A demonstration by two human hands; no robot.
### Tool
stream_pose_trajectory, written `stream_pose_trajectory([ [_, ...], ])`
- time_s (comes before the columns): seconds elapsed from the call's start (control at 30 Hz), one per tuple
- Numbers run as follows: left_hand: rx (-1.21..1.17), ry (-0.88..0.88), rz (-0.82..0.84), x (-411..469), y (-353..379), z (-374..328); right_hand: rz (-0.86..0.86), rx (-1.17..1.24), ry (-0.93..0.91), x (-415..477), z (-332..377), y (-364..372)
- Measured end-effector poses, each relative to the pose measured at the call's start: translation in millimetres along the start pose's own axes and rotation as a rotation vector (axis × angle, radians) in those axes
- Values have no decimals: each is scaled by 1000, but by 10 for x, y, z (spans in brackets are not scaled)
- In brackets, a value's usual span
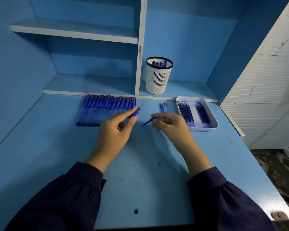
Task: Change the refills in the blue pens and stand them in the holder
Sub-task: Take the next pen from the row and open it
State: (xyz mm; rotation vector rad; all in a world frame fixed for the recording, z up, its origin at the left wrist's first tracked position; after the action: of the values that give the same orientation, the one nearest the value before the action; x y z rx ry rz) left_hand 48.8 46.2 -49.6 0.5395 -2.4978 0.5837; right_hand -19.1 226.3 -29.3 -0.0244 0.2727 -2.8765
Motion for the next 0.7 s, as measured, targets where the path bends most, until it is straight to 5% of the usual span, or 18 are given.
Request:
stream_pose_trajectory([
  [0.1,83,-27,-84,38,-62,61,63,-398,-86,-19,-45,101],
  [0.2,96,-18,-85,38,-83,94,69,-528,-148,-43,-62,146],
  [0.43,151,130,36,29,-44,-5,38,-144,-124,-93,87,145],
  [0.7,143,183,116,-12,-10,25,51,-147,-272,-107,95,130],
])
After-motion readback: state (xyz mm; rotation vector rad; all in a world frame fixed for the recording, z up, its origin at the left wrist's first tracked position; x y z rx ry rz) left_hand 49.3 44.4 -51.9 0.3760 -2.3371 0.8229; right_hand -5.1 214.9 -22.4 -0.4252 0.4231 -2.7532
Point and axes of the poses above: each hand's wrist, its own x-axis towards the middle knuckle, its own y-axis out of the palm, z = x × y, the point moved 1 cm from there along x, towards the middle knuckle, and after that the axes turned 4 degrees about y, right-handed, at the moved point
